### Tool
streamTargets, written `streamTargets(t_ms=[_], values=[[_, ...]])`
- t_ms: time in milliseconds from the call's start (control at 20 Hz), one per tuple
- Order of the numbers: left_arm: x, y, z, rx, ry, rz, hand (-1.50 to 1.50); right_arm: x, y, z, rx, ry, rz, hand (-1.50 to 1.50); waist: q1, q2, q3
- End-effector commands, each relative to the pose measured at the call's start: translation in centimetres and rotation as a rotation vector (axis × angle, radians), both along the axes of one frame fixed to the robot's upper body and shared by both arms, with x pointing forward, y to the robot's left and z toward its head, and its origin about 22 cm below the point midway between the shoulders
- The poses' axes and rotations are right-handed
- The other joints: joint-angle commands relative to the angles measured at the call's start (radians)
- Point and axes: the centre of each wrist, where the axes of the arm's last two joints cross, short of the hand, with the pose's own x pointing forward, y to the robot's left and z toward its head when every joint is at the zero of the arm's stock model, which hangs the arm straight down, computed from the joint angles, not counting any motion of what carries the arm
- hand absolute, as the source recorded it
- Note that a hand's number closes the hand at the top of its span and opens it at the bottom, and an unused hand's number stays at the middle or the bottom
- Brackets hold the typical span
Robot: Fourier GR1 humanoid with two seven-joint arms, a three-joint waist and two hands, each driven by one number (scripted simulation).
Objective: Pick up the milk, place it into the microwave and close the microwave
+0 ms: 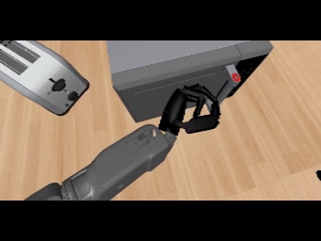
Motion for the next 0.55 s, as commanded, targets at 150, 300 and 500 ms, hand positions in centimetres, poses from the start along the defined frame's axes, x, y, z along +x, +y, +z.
streamTargets(t_ms=[150, 300, 500], values=[[2.68, 0.88, 1.26, -0.021, -0.030, 0.122, 1.50, -0.07, 0.18, 0.36, 0.005, -0.005, 0.043, -1.50, -0.020, 0.009, 0.000], [2.59, 0.75, 1.34, -0.031, -0.028, 0.127, 1.50, 0.20, 0.31, 0.74, -0.002, -0.021, 0.046, -1.50, -0.016, 0.014, -0.002], [2.66, 0.78, 1.19, -0.023, -0.047, 0.133, 1.50, 0.21, 0.22, 0.32, 0.002, -0.002, 0.048, -1.50, -0.023, 0.013, 0.000]])
